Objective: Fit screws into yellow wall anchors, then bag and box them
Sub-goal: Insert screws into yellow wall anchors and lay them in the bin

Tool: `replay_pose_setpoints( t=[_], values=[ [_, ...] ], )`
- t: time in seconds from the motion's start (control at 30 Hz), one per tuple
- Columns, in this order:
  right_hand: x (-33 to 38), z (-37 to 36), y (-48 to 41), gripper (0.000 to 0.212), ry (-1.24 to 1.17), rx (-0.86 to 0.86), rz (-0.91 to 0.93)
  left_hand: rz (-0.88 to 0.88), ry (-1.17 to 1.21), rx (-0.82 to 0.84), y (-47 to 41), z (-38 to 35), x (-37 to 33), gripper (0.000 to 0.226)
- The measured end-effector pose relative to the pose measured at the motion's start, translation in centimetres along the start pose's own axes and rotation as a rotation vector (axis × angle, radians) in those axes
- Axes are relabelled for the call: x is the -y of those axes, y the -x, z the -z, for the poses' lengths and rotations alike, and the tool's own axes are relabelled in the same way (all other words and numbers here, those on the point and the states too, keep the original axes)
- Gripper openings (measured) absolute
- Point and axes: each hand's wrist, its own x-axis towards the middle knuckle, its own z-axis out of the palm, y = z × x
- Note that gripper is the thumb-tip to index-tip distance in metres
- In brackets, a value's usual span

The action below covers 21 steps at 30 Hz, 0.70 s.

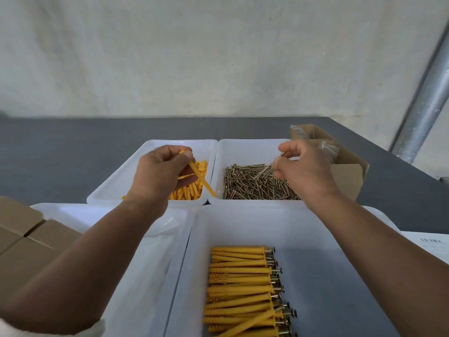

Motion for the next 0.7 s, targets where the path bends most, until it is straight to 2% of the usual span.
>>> replay_pose_setpoints(
  t=[0.13, 0.3, 0.43, 0.53, 0.7],
  values=[
    [0.6, -0.1, 0.1, 0.028, -0.116, -0.037, 0.014, 0.114, 0.042, 0.157, 0.9, -1.3, 0.6, 0.01],
    [1.7, -0.5, 0.7, 0.023, -0.318, 0.125, -0.114, 0.198, 0.115, 0.311, 1.7, -2.1, 0.6, 0.011],
    [2.4, -0.8, 1.3, 0.021, -0.372, 0.177, -0.148, 0.225, 0.035, 0.433, 2.3, -2.4, 0.8, 0.01],
    [2.6, -0.9, 1.5, 0.021, -0.386, 0.167, -0.149, 0.233, -0.01, 0.495, 2.6, -2.7, 0.9, 0.015],
    [2.8, -1.1, 1.6, 0.026, -0.405, 0.163, -0.156, 0.233, -0.021, 0.529, 3.0, -3.0, 0.9, 0.009]
  ],
)
